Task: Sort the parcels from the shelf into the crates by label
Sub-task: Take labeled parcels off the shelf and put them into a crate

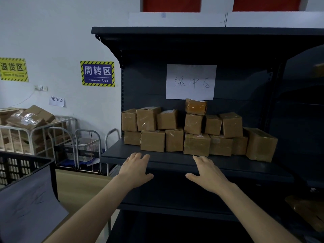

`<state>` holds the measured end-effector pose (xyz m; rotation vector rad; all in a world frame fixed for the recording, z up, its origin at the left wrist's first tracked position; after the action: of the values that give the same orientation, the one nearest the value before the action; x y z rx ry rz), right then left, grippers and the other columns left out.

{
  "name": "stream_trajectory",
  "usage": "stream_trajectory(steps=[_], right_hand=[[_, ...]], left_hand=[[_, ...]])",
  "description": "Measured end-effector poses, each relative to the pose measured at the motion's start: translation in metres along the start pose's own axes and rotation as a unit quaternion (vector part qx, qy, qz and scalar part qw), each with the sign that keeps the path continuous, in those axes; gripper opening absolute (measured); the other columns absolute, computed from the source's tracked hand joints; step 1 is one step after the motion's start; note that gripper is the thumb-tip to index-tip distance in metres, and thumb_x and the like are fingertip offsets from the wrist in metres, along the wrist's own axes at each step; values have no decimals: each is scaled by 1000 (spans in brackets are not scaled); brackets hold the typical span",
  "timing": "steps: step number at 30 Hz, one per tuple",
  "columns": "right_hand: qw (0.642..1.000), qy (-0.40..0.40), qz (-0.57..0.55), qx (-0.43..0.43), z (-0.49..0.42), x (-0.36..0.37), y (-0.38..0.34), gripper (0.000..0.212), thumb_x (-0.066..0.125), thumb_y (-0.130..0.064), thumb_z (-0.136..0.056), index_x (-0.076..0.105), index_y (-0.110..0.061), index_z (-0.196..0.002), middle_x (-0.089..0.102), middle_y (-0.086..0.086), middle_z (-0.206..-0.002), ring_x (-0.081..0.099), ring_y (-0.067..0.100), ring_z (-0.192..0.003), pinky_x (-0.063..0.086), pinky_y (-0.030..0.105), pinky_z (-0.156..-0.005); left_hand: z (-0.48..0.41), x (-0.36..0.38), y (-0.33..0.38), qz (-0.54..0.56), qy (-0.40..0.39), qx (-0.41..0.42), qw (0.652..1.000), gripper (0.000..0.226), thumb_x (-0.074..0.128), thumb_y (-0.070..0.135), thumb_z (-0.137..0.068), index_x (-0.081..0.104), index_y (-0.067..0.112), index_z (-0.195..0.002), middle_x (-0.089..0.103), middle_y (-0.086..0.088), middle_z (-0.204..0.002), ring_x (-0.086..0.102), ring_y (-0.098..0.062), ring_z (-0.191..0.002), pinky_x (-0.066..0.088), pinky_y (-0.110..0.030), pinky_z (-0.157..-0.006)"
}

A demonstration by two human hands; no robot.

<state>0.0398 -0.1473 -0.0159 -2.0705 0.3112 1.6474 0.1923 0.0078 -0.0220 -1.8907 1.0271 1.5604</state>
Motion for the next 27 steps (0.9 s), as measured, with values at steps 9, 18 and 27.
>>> stream_trajectory(steps=[9, 18, 27], right_hand=[[999, -3, -19, -32, -75, 13, 6, 75, 48, -48, -91, 12, -15, -148, 21, 4, -153, 21, 20, -140, 28, 33, -110], [997, 5, -30, -73, -164, 4, 23, 74, 49, -47, -91, 12, -16, -148, 21, 3, -153, 21, 19, -140, 28, 33, -110], [994, -4, -48, -101, -222, 12, 22, 76, 48, -48, -91, 10, -18, -149, 15, 1, -156, 17, 18, -142, 26, 34, -113]], left_hand=[[-57, 13, -20, -4, 10, -19, 1000, 65, 56, 45, -85, 33, 16, -138, 42, -6, -134, 33, -23, -130, 31, -32, -107], [-137, 17, -35, -15, 23, -61, 998, 67, 55, 46, -85, 30, 16, -141, 39, -6, -137, 30, -24, -133, 31, -35, -109], [-184, 18, -54, 4, 61, -86, 994, 69, 57, 41, -83, 29, 18, -141, 40, -5, -139, 31, -24, -133, 33, -34, -108]])
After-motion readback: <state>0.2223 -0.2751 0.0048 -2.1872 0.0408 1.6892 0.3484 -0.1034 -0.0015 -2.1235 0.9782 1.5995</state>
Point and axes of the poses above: each hand's wrist, its own z-axis away from the middle knuckle, its own x-axis out of the palm, y = z × x, the point moved 4 cm from there along -z, towards the middle knuckle
